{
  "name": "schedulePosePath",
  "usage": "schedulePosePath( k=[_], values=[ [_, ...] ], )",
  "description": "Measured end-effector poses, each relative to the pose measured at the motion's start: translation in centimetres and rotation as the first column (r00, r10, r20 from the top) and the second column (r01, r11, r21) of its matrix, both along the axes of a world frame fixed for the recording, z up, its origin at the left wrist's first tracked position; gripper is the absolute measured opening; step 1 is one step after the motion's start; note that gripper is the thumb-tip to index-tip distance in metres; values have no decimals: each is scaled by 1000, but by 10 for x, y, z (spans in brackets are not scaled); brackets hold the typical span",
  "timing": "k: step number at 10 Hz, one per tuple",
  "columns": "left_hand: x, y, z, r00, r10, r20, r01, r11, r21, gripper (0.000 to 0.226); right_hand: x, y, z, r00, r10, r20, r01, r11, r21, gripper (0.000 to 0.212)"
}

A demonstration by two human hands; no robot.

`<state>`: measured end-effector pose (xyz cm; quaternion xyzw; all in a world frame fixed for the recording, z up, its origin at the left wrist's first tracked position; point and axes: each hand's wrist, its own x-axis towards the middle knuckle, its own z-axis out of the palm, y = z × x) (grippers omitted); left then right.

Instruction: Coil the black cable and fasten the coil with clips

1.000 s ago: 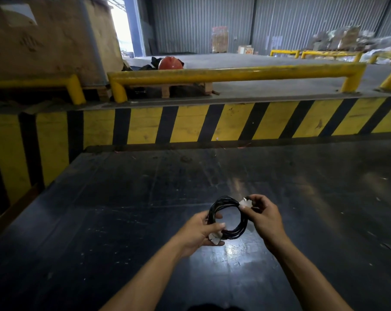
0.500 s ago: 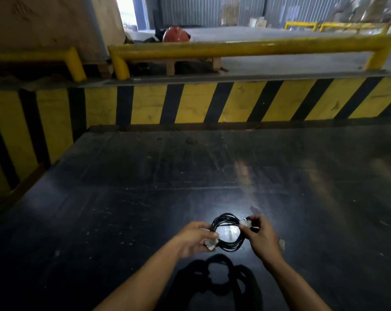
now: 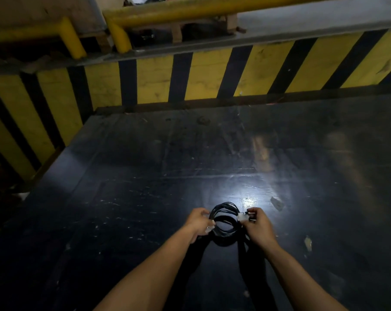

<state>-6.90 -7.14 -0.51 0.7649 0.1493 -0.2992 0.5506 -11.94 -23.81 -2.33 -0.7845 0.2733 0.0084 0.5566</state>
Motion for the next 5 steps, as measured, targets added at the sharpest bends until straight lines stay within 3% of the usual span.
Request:
schedulePosePath(
  k=[2,4,5],
  values=[
    [22,-5,-15,998,-25,62,21,998,63,27,20,1,-12,997,-47,-57,47,999,-4,27],
    [23,-1,-19,994,-56,98,48,995,82,24,21,-5,-18,976,103,-190,-100,995,26,52],
    [18,8,-8,989,-57,138,37,989,140,43,19,-7,-3,982,119,-146,-112,992,55,61]
  ],
)
